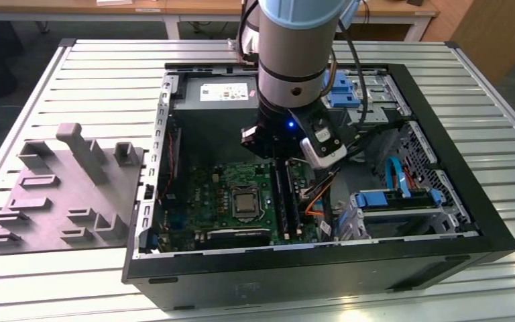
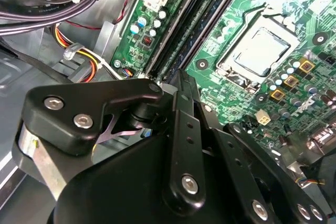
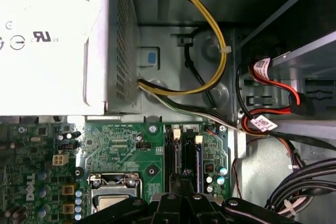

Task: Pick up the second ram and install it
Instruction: 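Press down the second ram until it locks into place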

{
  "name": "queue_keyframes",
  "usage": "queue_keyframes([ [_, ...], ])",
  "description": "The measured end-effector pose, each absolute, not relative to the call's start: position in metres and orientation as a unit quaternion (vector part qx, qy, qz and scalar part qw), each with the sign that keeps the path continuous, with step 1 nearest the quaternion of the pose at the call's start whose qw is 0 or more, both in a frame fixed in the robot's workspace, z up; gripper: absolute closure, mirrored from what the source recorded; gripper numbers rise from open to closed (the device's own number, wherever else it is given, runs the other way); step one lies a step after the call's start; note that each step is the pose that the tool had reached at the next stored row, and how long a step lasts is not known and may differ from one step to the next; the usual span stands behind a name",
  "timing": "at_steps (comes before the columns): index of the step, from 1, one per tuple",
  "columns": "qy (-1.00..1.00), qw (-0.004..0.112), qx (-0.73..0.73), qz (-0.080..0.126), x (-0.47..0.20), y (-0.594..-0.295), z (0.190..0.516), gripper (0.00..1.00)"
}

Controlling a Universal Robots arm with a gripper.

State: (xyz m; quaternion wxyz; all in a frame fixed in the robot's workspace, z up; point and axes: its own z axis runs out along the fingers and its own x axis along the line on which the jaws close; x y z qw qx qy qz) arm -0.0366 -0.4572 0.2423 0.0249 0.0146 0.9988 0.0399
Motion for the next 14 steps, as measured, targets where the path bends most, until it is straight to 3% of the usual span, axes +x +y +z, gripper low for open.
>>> queue_keyframes([
  [14, 0.999, 0.025, 0.015, 0.042, -0.035, -0.446, 0.236, 0.89],
])
